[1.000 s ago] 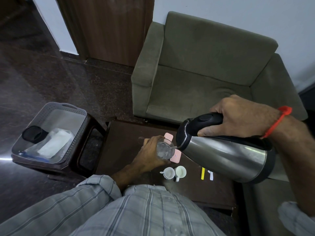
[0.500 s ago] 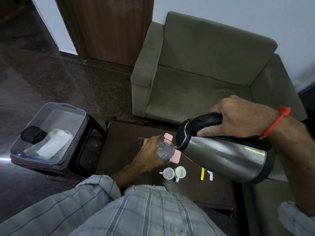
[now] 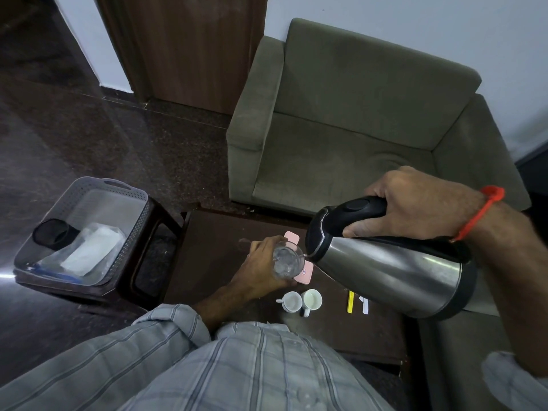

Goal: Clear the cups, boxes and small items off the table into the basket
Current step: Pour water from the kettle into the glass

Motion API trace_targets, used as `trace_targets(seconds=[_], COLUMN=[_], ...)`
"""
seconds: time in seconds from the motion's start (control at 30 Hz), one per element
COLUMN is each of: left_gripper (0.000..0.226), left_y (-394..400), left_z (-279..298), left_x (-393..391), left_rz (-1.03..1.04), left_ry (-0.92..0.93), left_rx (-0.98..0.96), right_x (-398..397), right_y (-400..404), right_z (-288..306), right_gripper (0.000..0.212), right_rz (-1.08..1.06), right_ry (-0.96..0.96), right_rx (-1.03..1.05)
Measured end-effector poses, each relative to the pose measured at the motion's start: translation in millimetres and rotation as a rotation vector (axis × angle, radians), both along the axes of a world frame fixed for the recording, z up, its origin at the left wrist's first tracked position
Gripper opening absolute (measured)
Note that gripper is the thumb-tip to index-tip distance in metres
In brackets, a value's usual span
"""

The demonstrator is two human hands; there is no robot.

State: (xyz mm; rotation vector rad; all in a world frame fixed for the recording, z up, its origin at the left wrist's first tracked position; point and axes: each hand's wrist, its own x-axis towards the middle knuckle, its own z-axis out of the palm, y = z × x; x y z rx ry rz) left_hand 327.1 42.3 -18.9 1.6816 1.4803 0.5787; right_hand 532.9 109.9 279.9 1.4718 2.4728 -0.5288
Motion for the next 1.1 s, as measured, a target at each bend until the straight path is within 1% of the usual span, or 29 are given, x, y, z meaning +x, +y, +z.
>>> trace_targets(seconds=[0.23, 0.33, 0.53, 0.6, 0.73, 0.77, 0.8, 0.9, 1.0, 1.03, 1.1], left_gripper=[0.099, 0.096, 0.097, 0.098, 0.100, 0.101, 0.101, 0.100, 0.096, 0.094, 0.089], left_y=[3, 4, 5, 5, 3, 2, 1, -2, -4, -5, -7], left_z=[9, 14, 24, 29, 34, 34, 34, 34, 31, 30, 27], left_x=[-1, -2, -2, -1, -1, -1, -2, -4, -6, -7, -9], left_rz=[0.039, 0.062, 0.057, 0.047, 0.044, 0.049, 0.053, 0.066, 0.085, 0.087, 0.095], left_ry=[-0.006, -0.016, -0.012, -0.008, -0.011, -0.010, -0.009, -0.011, -0.015, -0.017, -0.029], left_rx=[0.039, 0.051, 0.068, 0.059, 0.049, 0.049, 0.053, 0.061, 0.063, 0.064, 0.078], right_x=[29, 46, 70, 77, 95, 99, 102, 110, 116, 116, 118], right_y=[-6, -13, -29, -33, -40, -43, -46, -54, -65, -69, -77], right_z=[-19, -31, -55, -63, -79, -83, -87, -100, -119, -127, -145], right_gripper=[0.050, 0.040, 0.023, 0.025, 0.053, 0.058, 0.057, 0.040, 0.027, 0.024, 0.026], right_rz=[-0.096, -0.137, -0.241, -0.276, -0.326, -0.337, -0.345, -0.381, -0.474, -0.519, -0.623], right_ry=[0.117, 0.202, 0.443, 0.506, 0.569, 0.592, 0.615, 0.683, 0.817, 0.868, 0.969], right_rx=[-0.042, -0.052, -0.111, -0.127, -0.158, -0.172, -0.189, -0.264, -0.346, -0.354, -0.355])
